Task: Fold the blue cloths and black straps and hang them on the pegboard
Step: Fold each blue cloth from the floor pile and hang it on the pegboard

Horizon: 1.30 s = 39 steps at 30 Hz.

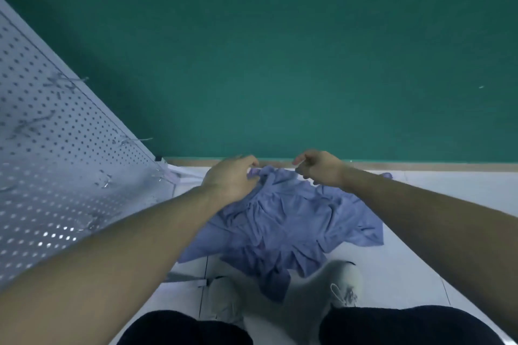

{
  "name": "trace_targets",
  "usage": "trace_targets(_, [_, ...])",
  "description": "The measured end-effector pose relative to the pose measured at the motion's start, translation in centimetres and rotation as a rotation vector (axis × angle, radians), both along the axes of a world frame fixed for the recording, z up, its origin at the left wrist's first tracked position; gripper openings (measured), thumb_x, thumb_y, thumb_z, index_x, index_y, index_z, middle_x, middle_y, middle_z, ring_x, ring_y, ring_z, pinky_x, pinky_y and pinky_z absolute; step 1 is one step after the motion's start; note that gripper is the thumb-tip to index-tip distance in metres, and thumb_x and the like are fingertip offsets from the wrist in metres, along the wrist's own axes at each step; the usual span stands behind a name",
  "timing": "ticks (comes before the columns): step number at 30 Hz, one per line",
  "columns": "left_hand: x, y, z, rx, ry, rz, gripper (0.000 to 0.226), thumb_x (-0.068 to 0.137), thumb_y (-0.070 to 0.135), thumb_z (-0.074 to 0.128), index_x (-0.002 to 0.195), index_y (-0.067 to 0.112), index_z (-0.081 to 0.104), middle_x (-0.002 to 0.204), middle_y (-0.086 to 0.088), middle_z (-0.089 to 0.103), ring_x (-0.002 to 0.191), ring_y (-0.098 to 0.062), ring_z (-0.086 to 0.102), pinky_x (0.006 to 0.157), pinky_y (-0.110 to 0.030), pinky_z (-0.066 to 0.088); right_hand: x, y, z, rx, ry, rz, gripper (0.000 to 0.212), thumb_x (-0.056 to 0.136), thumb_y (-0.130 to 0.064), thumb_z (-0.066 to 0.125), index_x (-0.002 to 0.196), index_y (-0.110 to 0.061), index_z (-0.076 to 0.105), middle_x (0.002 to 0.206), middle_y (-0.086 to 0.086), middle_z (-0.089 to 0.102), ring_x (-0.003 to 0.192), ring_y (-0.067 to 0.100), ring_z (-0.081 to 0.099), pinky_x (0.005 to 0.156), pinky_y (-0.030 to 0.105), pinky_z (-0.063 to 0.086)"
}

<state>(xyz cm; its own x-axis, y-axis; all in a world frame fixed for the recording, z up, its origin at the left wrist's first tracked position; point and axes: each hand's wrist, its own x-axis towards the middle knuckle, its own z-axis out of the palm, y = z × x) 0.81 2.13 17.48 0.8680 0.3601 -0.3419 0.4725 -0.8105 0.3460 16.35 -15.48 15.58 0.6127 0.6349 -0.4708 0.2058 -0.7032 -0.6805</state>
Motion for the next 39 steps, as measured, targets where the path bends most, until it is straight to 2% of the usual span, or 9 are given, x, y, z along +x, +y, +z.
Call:
trace_targets(6, [1.8,0.9,-13.1,-0.199,0.079,0.157,0.02,0.095,0.04,0.057,0.109,0.026,0.063,0.113,0.002,0.067,0.103,-0.025,0.064,0.09,-0.036,0.052,0.8,1.6,-11.6,-0.123,0.065,0.065,0.014,0.095,-0.021,0.057,0.105,-0.019,0.067,0.095,-0.005,0.062,0.089,0.018,0.051,0.068,0.013,0.041])
trace_targets(9, [2.4,1.4,-19.0,-0.231,0.131,0.187,0.016,0.097,0.037,0.05,0.089,0.027,0.059,0.094,0.001,0.065,0.085,-0.023,0.06,0.065,-0.03,0.043,0.6,2.4,-16.8,-0.232,0.116,0.118,0.029,0.092,-0.032,0.062,0.117,-0.018,0.068,0.109,0.0,0.062,0.094,0.017,0.05,0.072,0.022,0.041])
trace_targets(15, [2.4,1.3,-28.0,-0.286,0.155,0.135,0.023,0.09,0.014,0.053,0.07,0.026,0.051,0.071,-0.002,0.057,0.066,-0.022,0.055,0.053,-0.03,0.037,-1.2,3.8,-23.7,-0.384,0.192,0.075,0.025,0.093,-0.033,0.07,0.092,-0.009,0.061,0.078,0.006,0.063,0.065,0.017,0.057,0.055,0.025,0.048])
trace_targets(19, [2.4,0.1,-29.7,-0.453,0.246,0.073,0.023,0.1,0.009,0.047,0.094,-0.005,0.064,0.094,-0.026,0.064,0.087,-0.034,0.059,0.081,-0.041,0.047,-2.1,4.1,-25.2,-0.419,0.112,0.211,0.024,0.1,-0.02,0.056,0.118,-0.005,0.06,0.107,0.01,0.067,0.089,0.022,0.058,0.062,0.023,0.04])
trace_targets(22, [1.5,-0.3,-28.5,-0.491,0.199,0.063,0.039,0.096,0.024,0.052,0.128,0.002,0.058,0.124,-0.008,0.059,0.104,-0.016,0.049,0.105,-0.036,0.043,-2.2,2.9,-24.8,-0.268,0.078,0.085,0.008,0.096,-0.015,0.056,0.095,-0.017,0.049,0.087,0.003,0.058,0.087,0.025,0.055,0.062,0.026,0.039])
trace_targets(26, [0.5,0.0,-25.4,-0.556,0.011,0.155,0.039,0.087,0.023,0.069,0.123,0.013,0.058,0.115,-0.007,0.069,0.102,-0.024,0.066,0.091,-0.049,0.054,-1.5,2.1,-21.1,0.002,0.057,-0.055,0.022,0.093,-0.006,0.061,0.082,-0.023,0.051,0.074,-0.008,0.053,0.067,0.009,0.049,0.062,0.021,0.039])
trace_targets(32, [0.9,-0.2,-16.2,-0.53,-0.186,0.166,0.076,0.086,0.016,0.066,0.152,0.03,0.032,0.151,-0.002,0.041,0.13,-0.021,0.049,0.105,-0.044,0.047,-1.1,2.2,-11.1,0.234,-0.024,-0.045,0.023,0.093,-0.009,0.065,0.088,-0.031,0.071,0.077,-0.022,0.067,0.067,-0.006,0.056,0.072,0.02,0.044])
trace_targets(36, [0.5,-1.2,-9.8,-0.455,-0.285,0.104,0.058,0.085,0.022,0.07,0.138,0.018,0.046,0.137,-0.004,0.037,0.117,-0.029,0.053,0.096,-0.04,0.048,-2.1,1.9,-3.0,0.372,-0.12,0.065,0.021,0.096,0.0,0.058,0.101,-0.012,0.074,0.094,-0.01,0.07,0.077,-0.017,0.059,0.078,0.006,0.042])
trace_targets(39, [0.2,-2.5,-5.1,-0.463,-0.46,0.048,0.03,0.089,0.01,0.07,0.116,0.018,0.059,0.127,-0.003,0.044,0.123,-0.019,0.049,0.102,-0.023,0.04,-2.8,1.1,2.3,0.441,-0.215,0.133,0.021,0.096,0.002,0.056,0.101,-0.008,0.074,0.096,-0.006,0.07,0.081,-0.013,0.06,0.082,0.006,0.042])
